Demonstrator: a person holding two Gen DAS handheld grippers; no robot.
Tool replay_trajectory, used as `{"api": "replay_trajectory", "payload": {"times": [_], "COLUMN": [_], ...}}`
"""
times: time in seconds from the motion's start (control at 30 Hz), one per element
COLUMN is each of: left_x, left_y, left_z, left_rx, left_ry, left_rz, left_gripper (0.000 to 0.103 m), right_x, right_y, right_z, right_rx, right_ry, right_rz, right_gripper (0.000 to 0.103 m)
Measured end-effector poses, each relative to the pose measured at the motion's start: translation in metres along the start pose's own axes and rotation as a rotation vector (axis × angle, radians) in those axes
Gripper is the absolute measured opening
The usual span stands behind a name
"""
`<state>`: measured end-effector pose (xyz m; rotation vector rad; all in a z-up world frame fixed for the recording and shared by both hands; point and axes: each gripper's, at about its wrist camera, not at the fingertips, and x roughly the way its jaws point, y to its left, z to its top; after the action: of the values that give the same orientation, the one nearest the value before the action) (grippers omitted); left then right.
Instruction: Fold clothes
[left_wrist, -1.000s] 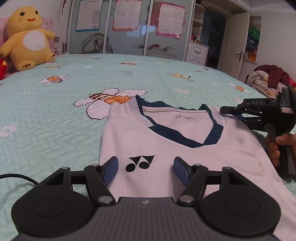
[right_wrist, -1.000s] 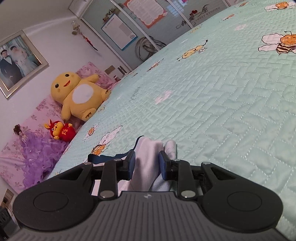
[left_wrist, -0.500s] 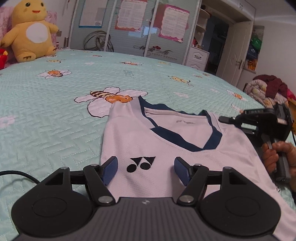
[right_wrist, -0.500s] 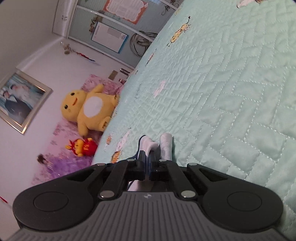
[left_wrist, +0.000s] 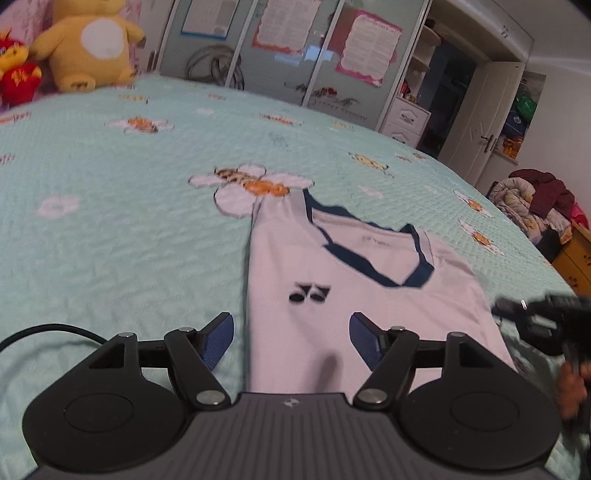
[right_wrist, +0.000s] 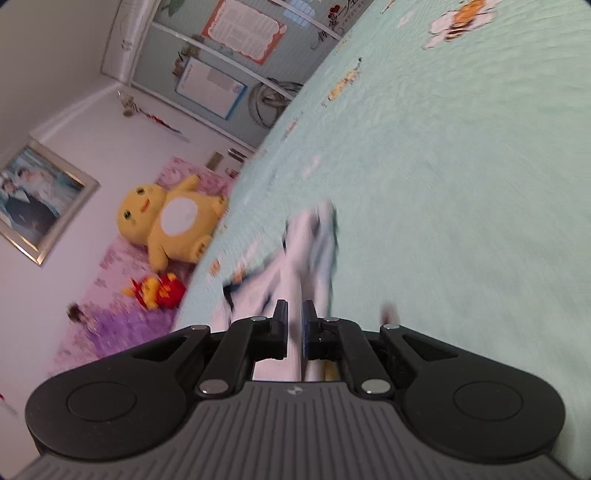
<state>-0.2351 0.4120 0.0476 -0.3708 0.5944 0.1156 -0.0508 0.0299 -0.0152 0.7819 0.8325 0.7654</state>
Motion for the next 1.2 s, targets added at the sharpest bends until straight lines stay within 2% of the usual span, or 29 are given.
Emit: {"api": "replay_trajectory", "payload": {"times": [0.07,0.2,0.4,0.6,0.8,0.9,0.97,1.2], "left_x": [-0.007,-0.014,-0.019,-0.029,-0.041,-0.045,-0.045,-0.05], "left_y": [0.005,0.012,0.033,0.039,0.05,0.058,0.061,0.064], "left_z": [-0.003,-0.011,-0.019,-0.021,-0.024,-0.027,-0.03,-0.033], "left_rx": [-0.014,-0.064,-0.24,-0.293,-0.366,-0.423,-0.448,-0.502], "left_ry": [0.023,0.066,0.103,0.145,0.137,0.132,0.139,0.148], "left_rz": [-0.028,-0.06,-0.161,-0.229,-0.241,-0.249,-0.252,-0.284], "left_gripper": [0.073,0.073,0.073,0.071,0.071,0.071,0.071,0.071], "right_x": [-0.019,-0.042,-0.055,-0.064,-0.07,-0.077,-0.08,-0.08], "right_y": [0.004,0.012,0.014,0.017,0.022,0.022,0.023,0.025], "right_z": [-0.02,-0.049,-0.065,-0.078,-0.083,-0.083,-0.085,-0.089], "right_rx": [0.003,0.012,0.104,0.115,0.107,0.115,0.109,0.089], "right_ry": [0.028,0.081,0.113,0.139,0.15,0.125,0.121,0.133], "right_rz": [-0.015,-0.012,0.052,0.006,-0.01,-0.017,-0.025,-0.039], "right_gripper": [0.015,0.015,0.015,0.016,0.017,0.02,0.026,0.027]}}
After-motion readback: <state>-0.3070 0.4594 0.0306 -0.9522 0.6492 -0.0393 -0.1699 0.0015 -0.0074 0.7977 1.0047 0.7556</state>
